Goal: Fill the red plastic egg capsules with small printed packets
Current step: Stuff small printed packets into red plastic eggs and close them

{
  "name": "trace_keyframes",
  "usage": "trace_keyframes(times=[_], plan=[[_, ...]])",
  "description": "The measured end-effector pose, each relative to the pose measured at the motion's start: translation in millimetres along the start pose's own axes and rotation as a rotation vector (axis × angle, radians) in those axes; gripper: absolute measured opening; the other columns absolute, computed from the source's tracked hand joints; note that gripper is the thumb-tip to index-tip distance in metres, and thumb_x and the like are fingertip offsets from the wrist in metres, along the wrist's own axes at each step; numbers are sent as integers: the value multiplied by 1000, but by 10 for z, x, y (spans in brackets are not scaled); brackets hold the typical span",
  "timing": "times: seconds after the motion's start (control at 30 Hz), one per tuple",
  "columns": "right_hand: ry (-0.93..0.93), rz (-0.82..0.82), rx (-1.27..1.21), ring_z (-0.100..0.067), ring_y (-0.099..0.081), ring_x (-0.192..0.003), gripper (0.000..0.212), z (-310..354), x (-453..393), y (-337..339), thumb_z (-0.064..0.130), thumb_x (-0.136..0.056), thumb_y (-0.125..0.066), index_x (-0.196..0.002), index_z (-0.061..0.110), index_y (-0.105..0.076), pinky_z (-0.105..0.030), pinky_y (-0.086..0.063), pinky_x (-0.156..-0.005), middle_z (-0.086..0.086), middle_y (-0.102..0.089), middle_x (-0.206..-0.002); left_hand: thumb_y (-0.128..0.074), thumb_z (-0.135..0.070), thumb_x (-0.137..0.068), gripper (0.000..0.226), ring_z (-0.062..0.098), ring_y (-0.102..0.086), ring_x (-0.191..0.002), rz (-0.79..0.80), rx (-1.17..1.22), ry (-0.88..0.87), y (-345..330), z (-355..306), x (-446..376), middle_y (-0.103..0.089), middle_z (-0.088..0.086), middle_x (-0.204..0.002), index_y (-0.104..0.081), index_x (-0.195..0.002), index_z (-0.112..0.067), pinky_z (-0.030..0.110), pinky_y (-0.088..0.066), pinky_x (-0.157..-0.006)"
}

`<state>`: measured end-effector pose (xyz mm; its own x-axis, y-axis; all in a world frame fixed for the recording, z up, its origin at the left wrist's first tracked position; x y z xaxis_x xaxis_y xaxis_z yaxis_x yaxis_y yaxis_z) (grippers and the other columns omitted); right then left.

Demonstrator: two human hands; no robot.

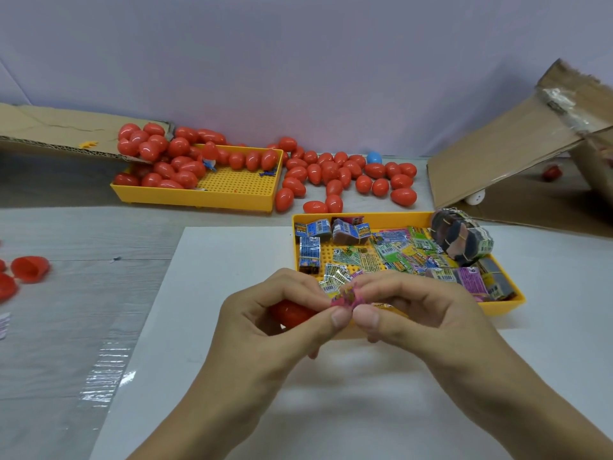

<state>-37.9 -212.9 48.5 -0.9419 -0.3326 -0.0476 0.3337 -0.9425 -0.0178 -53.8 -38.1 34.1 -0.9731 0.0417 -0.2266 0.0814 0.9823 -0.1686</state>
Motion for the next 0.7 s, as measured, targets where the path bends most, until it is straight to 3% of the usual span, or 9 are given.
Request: trace_keyframes(times=[0.1,0.33,0.4,0.47,0.53,0.6,0.7], plan=[[-9,-7,-34,-9,-69,-90,19,-14,0,3,32,-59,-81,-69,17,-76,-20,-52,-68,-2,-73,-100,-83,-22,-62,10,19,-54,-59,13,21,39,-25,4,8,-63,4,-80,-75,-66,-17,27,-45,-52],[30,-61,-10,-8,-68,-87,18,33,-20,27,33,-60,-82,-71,19,-81,-18,-50,-60,-2,-75,-97,-80,-15,-60,12,16,-58,-65,39,271,200,-33,-15,6,-64,9,-82,-72,-63,-8,23,-44,-50],[21,-68,-27,-7,-68,-86,20,26,-23,32,34,-57,-81,-69,17,-79,-17,-49,-59,-1,-74,-96,-80,-21,-60,14,18,-55,-63,-11,179,154,-17,-16,8,-64,8,-80,-72,-64,-10,24,-43,-51],[-2,-63,-54,-7,-68,-87,21,23,-22,25,34,-57,-81,-68,16,-79,-18,-49,-59,0,-74,-97,-79,-29,-64,15,17,-54,-59,-82,-50,19,1,-28,16,-64,4,-78,-73,-67,-15,26,-43,-53],[-40,-13,-82,-6,-66,-89,22,17,-19,0,36,-59,-79,-70,16,-79,-20,-50,-61,2,-72,-101,-75,-30,-71,13,11,-55,-59,-107,-290,-144,-19,-61,30,-63,1,-79,-73,-72,-17,19,-43,-56],[-93,38,-83,-5,-65,-92,26,-2,-18,-24,38,-63,-77,-74,15,-80,-23,-51,-65,5,-71,-104,-74,-28,-74,10,9,-58,-62,-113,-374,-217,-40,-81,50,-61,-2,-80,-72,-74,-19,12,-42,-56],[-125,18,-85,-6,-64,-87,26,-34,-21,-9,34,-63,-81,-76,12,-80,-24,-49,-63,4,-71,-105,-75,-29,-75,6,11,-60,-64,-101,-413,-211,-54,-89,60,-61,-3,-80,-71,-74,-24,11,-43,-56]])
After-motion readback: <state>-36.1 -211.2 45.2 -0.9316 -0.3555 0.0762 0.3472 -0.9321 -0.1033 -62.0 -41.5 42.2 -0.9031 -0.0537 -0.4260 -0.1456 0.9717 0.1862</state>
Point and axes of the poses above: each hand's wrist, its own x-axis away from the middle knuckle, its own y-axis out of the back of the hand, z = x × y, the point moved 2 cm from there along -x, towards the middle knuckle
